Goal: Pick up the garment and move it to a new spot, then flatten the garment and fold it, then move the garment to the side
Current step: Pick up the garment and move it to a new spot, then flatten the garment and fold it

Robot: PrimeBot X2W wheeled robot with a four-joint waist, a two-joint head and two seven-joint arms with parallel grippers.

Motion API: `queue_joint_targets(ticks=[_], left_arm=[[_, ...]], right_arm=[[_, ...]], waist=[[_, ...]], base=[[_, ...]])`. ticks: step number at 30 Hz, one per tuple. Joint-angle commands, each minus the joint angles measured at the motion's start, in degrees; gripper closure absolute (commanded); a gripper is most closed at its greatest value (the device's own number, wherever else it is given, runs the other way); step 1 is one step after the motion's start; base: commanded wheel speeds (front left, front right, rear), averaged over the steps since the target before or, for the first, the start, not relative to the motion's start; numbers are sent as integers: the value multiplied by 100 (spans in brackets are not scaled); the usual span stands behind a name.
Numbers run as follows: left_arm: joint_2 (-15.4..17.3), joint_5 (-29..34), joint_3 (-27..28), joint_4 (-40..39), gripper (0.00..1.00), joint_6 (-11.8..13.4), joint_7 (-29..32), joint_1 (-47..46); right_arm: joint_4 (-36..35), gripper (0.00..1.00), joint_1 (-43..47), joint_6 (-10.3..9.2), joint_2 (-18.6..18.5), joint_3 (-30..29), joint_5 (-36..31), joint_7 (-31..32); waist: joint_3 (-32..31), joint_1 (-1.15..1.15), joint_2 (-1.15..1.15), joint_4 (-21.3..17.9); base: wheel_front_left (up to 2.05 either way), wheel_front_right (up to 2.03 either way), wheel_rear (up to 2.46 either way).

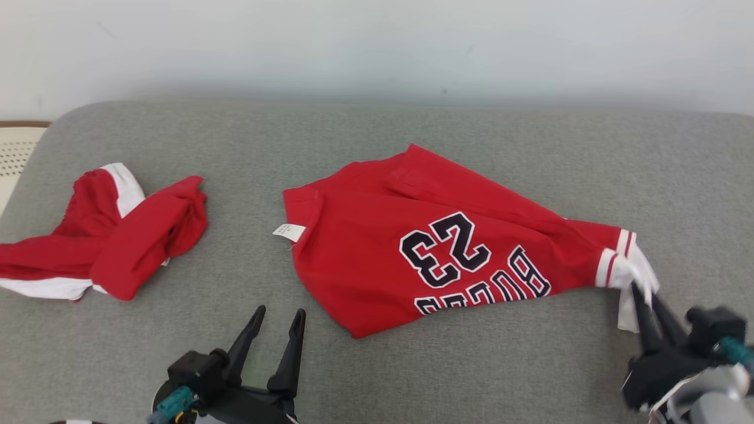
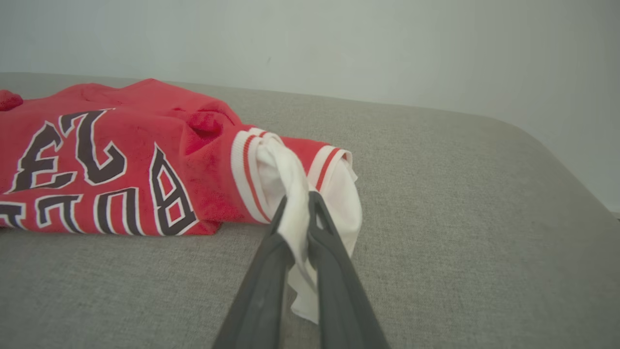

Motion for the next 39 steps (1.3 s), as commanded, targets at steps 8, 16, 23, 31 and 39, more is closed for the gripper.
queue_joint_targets(ticks=[8,16,23,31,39], left_arm=[[4,262,124,280,0,-37,-8,-516],[4,442,-20,1002,0,-122,-8,-1633],[10,466,-371,2266,0,-176,-7,-3098],[25,297,-444,3975,0,-45,12,-4326],[161,212,-329,4594,0,7,-11,-4808]], right_arm=[[-103,0,428,-6,296,101,330,-4],[-593,0,323,-6,607,-28,194,-4],[-924,0,49,-6,967,144,137,-4],[-1084,0,-245,-6,1322,385,148,-4],[-1112,0,-311,-6,1430,357,193,-4]], waist=[[184,0,0,-413],[519,0,0,-828],[1018,0,0,-1394],[1499,0,0,-1970],[1697,0,0,-2176]], base=[[0,0,0],[0,0,0],[0,0,0],[0,0,0],[0,0,0]])
